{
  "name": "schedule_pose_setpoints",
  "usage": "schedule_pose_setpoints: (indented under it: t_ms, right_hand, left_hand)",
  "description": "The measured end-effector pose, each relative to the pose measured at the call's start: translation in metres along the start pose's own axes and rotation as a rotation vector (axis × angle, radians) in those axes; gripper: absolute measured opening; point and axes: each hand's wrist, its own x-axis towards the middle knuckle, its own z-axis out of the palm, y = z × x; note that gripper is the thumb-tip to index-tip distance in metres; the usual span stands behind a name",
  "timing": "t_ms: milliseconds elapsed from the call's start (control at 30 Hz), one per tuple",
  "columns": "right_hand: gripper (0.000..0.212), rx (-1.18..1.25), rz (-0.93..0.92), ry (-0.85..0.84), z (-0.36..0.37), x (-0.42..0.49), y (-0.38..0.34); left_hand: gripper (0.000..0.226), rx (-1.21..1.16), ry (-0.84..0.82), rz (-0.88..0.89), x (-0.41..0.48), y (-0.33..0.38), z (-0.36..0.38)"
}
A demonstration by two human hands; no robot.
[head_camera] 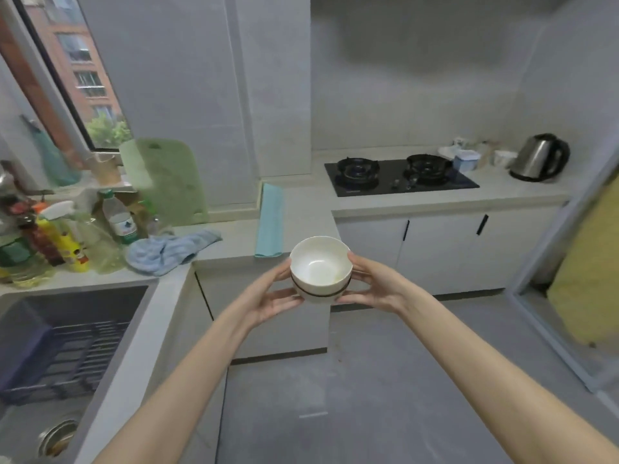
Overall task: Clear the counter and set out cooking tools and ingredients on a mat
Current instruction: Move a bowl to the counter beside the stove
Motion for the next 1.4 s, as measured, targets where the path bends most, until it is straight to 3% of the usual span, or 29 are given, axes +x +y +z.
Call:
schedule_pose_setpoints:
  t_ms: [200,467,800,967,1200,1400]
  right_hand:
    - [0.029,0.077,-0.060,0.137,-0.041,0.048,-0.063]
    - [0.043,0.177,-0.084,0.266,-0.127,0.095,-0.130]
    - [0.031,0.210,-0.105,0.342,-0.283,0.140,-0.226]
    - [0.041,0.225,-0.113,0.348,-0.371,0.159,-0.291]
    - [0.041,0.242,-0.125,0.368,-0.476,0.191,-0.367]
    - [0.046,0.290,-0.116,0.403,-0.556,0.236,-0.410]
  left_hand:
    - [0.053,0.106,-0.120,-0.032,0.094,0.051,0.057]
    - [0.048,0.225,-0.235,-0.064,0.201,0.081,0.151]
    - [0.054,0.267,-0.319,-0.096,0.324,0.083,0.312]
    - [0.068,0.295,-0.347,-0.081,0.382,0.084,0.409]
    - [0.051,0.300,-0.362,-0.088,0.454,0.091,0.522]
    - [0.053,0.325,-0.364,-0.119,0.526,0.093,0.594]
